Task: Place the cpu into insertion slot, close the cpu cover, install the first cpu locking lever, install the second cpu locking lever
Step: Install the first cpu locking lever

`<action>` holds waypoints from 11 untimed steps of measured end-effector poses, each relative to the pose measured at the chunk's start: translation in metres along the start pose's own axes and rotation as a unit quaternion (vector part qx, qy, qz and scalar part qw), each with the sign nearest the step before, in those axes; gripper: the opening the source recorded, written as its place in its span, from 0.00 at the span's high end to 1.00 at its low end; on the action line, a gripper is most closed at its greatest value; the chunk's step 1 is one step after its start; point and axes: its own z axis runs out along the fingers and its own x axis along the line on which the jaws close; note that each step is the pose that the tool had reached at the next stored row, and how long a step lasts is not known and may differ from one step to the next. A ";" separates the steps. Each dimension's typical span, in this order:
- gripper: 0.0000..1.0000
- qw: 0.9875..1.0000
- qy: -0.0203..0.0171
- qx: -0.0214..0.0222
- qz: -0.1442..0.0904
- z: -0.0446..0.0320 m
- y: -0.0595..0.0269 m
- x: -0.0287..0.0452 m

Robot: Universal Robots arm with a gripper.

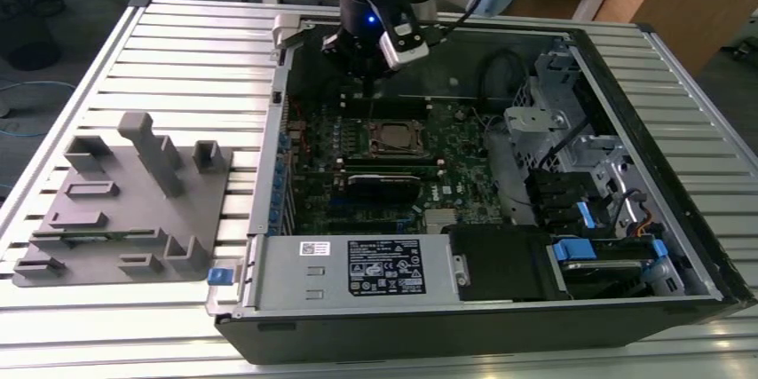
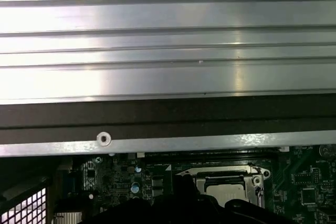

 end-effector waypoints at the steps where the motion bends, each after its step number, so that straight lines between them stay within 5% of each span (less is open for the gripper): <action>1: 0.89 1.000 0.000 0.000 0.000 0.0001 0.0001 -0.0016; 11: 0.89 1.000 0.000 0.000 0.000 0.0010 0.0003 -0.0072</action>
